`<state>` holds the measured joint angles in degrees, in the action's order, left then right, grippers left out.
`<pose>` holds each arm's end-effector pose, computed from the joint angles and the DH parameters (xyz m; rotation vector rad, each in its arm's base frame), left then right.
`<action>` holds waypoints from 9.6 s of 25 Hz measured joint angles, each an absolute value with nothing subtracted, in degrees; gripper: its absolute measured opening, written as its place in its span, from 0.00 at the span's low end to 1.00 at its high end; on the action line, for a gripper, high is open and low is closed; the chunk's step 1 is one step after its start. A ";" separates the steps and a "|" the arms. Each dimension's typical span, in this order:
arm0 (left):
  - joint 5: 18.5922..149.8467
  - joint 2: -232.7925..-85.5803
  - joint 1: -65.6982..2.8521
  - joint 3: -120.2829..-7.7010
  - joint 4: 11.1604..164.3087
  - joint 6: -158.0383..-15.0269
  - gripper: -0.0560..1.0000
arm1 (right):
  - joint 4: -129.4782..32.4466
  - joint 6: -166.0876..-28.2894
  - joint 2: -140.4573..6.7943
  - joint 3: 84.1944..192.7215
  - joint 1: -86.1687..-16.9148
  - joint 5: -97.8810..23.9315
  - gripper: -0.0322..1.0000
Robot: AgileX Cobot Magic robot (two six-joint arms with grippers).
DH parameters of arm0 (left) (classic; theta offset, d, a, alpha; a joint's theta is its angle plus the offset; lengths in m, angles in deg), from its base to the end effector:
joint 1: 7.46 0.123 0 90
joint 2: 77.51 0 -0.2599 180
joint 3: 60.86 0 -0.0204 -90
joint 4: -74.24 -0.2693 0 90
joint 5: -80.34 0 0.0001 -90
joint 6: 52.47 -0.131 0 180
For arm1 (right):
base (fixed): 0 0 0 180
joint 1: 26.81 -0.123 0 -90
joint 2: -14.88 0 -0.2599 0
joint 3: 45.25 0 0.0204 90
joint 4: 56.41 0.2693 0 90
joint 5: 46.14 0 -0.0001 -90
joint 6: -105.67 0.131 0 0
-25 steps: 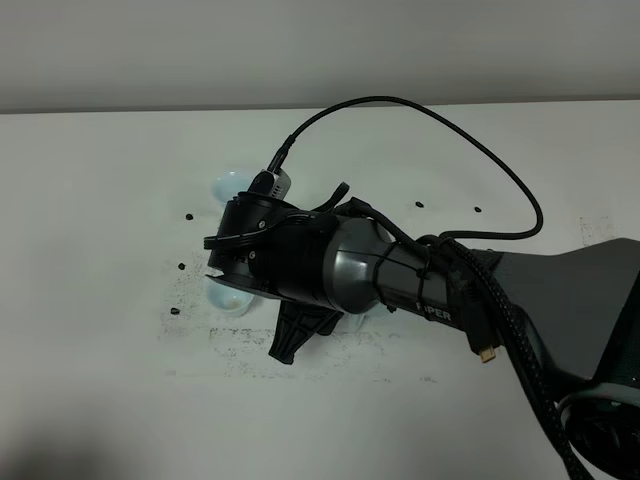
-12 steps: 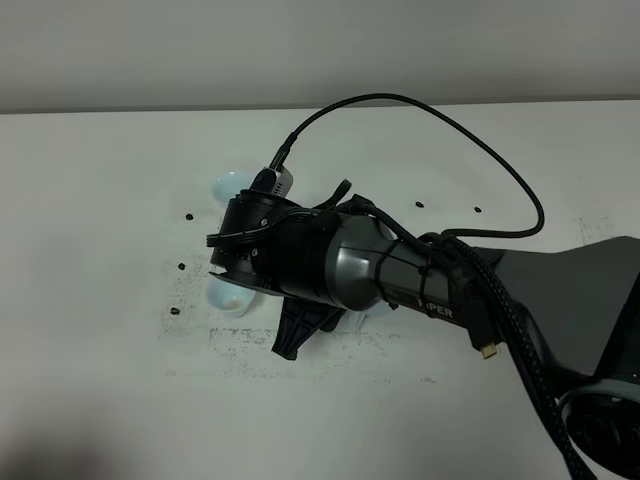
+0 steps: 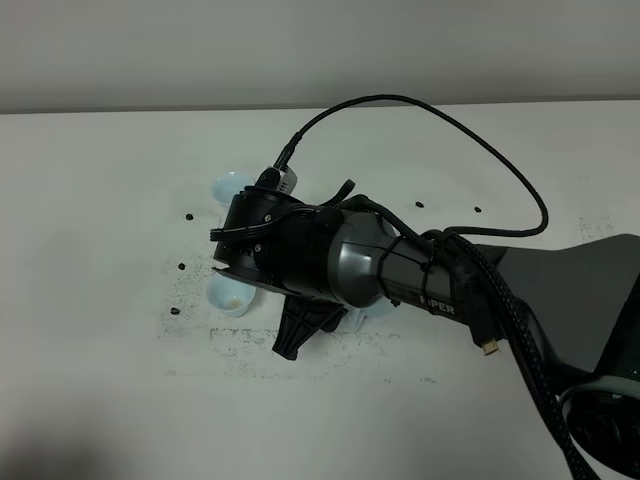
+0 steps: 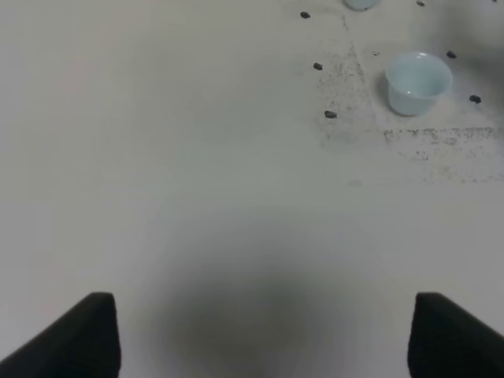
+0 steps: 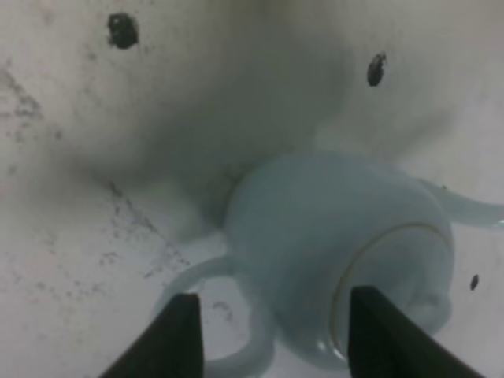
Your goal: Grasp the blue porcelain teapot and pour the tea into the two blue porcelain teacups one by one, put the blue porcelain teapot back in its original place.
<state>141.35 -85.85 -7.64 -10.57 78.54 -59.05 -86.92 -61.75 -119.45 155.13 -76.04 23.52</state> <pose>0.0758 -0.0088 0.2537 0.1249 2.0820 -0.0227 0.3310 0.2884 0.1031 -1.1752 2.6151 -0.6646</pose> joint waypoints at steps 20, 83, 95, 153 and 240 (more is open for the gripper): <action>141.30 -85.85 -7.64 -10.57 78.49 -59.05 0.76 | -85.78 -61.96 -118.48 153.24 -76.04 23.41 0.46; 141.30 -85.85 -7.64 -10.57 78.44 -59.05 0.76 | -90.34 -58.53 -115.90 146.09 -75.70 22.28 0.46; 141.30 -85.85 -7.64 -10.57 78.44 -59.05 0.76 | -90.07 -57.48 -115.90 146.09 -75.70 23.29 0.46; 141.30 -85.85 -7.64 -10.57 78.49 -59.11 0.76 | -51.10 -72.96 -105.63 134.57 -55.39 11.60 0.54; 141.30 -85.85 -7.64 -10.57 78.49 -59.15 0.76 | -56.10 -64.42 -110.92 137.62 -55.39 5.83 0.54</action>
